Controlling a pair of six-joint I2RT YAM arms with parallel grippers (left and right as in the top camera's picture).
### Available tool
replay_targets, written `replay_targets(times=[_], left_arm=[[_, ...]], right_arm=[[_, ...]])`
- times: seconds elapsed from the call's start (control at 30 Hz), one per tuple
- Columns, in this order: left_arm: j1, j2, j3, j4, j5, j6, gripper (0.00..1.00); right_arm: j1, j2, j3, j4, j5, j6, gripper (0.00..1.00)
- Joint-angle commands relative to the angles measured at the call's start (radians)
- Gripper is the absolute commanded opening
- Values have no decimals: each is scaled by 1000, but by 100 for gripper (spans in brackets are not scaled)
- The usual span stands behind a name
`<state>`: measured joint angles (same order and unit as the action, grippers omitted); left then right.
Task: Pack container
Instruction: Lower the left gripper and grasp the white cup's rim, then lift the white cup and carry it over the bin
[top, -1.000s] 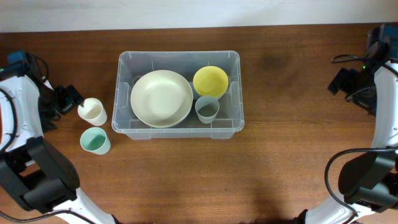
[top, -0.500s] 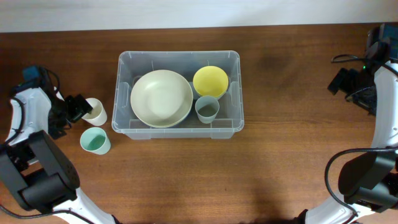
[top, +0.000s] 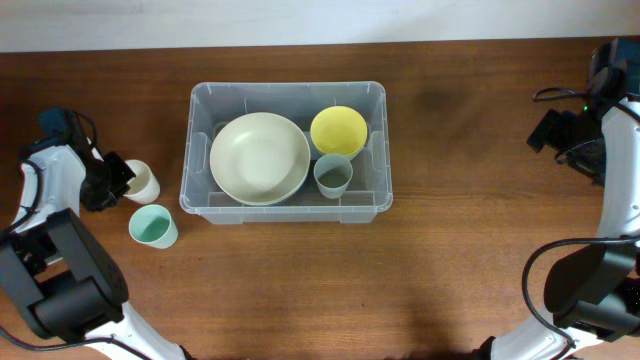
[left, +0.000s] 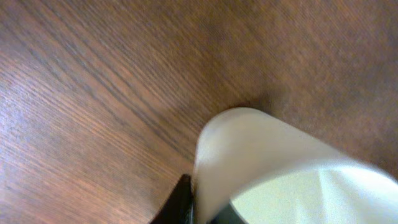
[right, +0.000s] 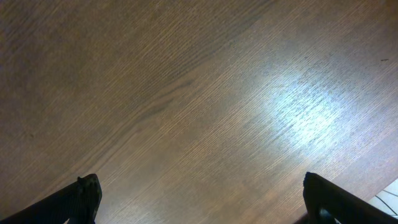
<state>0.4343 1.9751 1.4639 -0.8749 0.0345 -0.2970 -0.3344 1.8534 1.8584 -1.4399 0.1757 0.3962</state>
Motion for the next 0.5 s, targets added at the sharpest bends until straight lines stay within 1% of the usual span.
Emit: replay_targets(times=[0.0, 0.1, 0.2, 0.3, 0.37, 0.47], left_arm=[[26, 12, 0, 23, -4, -1, 1], [66, 10, 37, 21, -3, -1, 1], [118, -4, 129, -29, 27, -1, 1], [167, -40, 288, -112, 129, 6, 1], [173, -74, 393, -149, 251, 70, 1], [141, -140, 482, -187, 431, 190, 1]], right_arm=[[-6, 2, -2, 0, 13, 8, 99], [-6, 2, -2, 0, 13, 8, 99], [-6, 2, -2, 0, 13, 8, 99], [-6, 2, -2, 0, 13, 8, 99], [-6, 2, -2, 0, 13, 8, 99], [-6, 2, -2, 0, 13, 8, 99]])
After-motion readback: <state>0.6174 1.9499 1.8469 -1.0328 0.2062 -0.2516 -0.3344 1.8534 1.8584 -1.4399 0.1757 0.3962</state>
